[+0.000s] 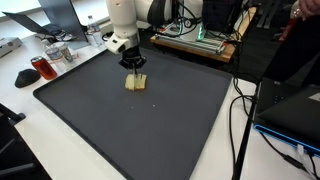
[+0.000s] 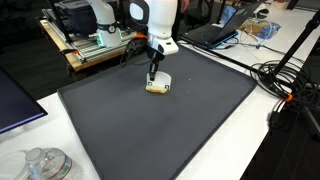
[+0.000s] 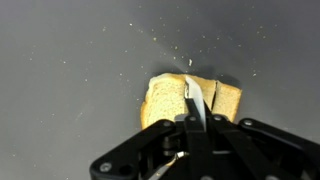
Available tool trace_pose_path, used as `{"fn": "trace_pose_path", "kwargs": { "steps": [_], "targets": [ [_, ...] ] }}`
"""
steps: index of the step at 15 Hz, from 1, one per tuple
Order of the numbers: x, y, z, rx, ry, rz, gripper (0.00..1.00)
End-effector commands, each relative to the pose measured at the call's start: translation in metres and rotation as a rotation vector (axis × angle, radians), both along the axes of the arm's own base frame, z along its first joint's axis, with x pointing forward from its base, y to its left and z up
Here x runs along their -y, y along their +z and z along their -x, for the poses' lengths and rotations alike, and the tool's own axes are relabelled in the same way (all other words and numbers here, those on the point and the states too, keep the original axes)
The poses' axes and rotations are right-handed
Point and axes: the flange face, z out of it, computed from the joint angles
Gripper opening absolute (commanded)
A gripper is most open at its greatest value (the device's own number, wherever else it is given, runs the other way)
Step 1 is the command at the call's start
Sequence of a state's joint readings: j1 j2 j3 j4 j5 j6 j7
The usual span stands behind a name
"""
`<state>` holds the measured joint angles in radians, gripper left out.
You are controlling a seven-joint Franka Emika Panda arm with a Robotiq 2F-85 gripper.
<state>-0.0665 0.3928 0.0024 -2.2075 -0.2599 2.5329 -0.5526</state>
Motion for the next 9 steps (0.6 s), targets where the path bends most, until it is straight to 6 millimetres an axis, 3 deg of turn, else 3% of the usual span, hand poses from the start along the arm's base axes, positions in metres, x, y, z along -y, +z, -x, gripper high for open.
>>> {"fn": "trace_pose_path", "kwargs": {
  "steps": [1,9],
  "targets": [
    [0.01,-0.053,0.008,-0.084,-0.018,-0.016,0.01],
    [0.019,-0.062,0.004,-0.073,-0.034,-0.007,0.01]
  ]
}}
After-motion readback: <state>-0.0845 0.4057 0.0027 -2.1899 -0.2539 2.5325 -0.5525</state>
